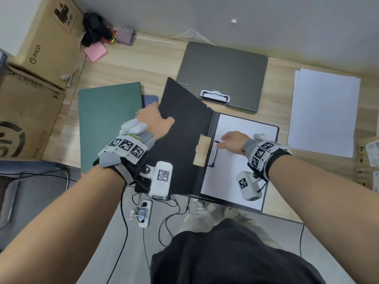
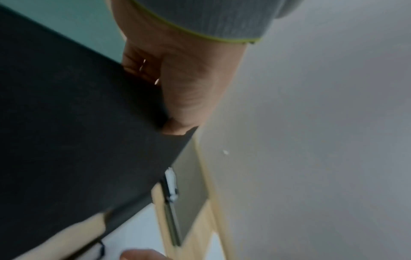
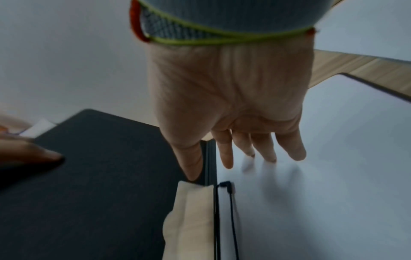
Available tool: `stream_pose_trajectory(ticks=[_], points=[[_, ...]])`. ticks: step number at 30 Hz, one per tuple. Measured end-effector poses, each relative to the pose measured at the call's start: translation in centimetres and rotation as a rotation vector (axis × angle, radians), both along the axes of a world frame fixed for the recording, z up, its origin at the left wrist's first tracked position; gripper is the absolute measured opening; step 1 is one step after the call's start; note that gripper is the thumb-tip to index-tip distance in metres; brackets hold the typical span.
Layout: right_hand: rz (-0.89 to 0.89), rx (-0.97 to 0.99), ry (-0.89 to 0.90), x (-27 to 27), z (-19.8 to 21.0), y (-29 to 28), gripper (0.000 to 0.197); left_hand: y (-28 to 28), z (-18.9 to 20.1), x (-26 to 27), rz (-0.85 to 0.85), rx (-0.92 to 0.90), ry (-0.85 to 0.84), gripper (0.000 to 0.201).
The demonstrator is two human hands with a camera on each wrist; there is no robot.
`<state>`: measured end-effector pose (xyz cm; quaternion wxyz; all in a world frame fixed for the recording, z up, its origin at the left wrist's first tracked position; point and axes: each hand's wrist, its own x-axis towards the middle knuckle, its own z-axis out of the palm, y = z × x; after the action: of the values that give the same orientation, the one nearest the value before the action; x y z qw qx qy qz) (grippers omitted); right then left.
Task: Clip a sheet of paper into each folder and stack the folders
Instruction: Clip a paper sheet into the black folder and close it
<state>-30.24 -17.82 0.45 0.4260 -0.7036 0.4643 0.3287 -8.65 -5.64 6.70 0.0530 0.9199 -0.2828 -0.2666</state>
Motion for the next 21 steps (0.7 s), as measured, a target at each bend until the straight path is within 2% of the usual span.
stream_pose_trajectory(ticks=[3, 5, 6, 8, 10, 12, 14, 16, 19, 21], points=[[-0.103, 0.035, -0.093, -1.5, 0.9, -0.8, 0.057, -2.2, 3.6, -3.8, -0.12, -0.04, 0.013, 0.02], [-0.187, 0.061, -0.173, -2.8, 1.8, -1.5, 0.059, -3.2, 4.5, -6.5, -0.193, -0.101, 0.113, 0.014], [-0.264, 0.095, -0.214, -3.6, 2.1, -1.9, 0.061, -3.6, 5.0, -7.9, -0.22, -0.138, 0.169, 0.016], [-0.446, 0.161, -0.305, -5.7, 3.0, -2.8, 0.063, -4.8, 5.0, -10.9, -0.239, -0.171, 0.281, 0.032], [-0.592, 0.205, -0.383, -7.3, 3.7, -3.6, 0.066, -5.9, 4.1, -13.2, -0.25, -0.17, 0.315, 0.045], [-0.728, 0.22, -0.443, -8.5, 4.0, -4.1, 0.079, -6.2, 2.3, -13.8, -0.238, -0.149, 0.28, 0.043], [-0.821, 0.195, -0.451, -10.4, 3.9, -4.7, 0.082, -6.5, -0.5, -14.2, -0.212, -0.096, 0.258, 0.039], [-0.834, 0.178, -0.417, -12.5, 3.2, -5.1, 0.078, -6.5, -3.2, -14.5, -0.178, -0.005, 0.266, 0.048], [-0.821, 0.15, -0.345, -14.4, 1.0, -4.8, 0.08, -5.8, -6.1, -14.3, -0.085, 0.102, 0.314, 0.073], [-0.83, 0.135, -0.32, -15.4, -0.7, -4.4, 0.062, -5.5, -7.5, -14.6, 0.012, 0.124, 0.376, 0.082]])
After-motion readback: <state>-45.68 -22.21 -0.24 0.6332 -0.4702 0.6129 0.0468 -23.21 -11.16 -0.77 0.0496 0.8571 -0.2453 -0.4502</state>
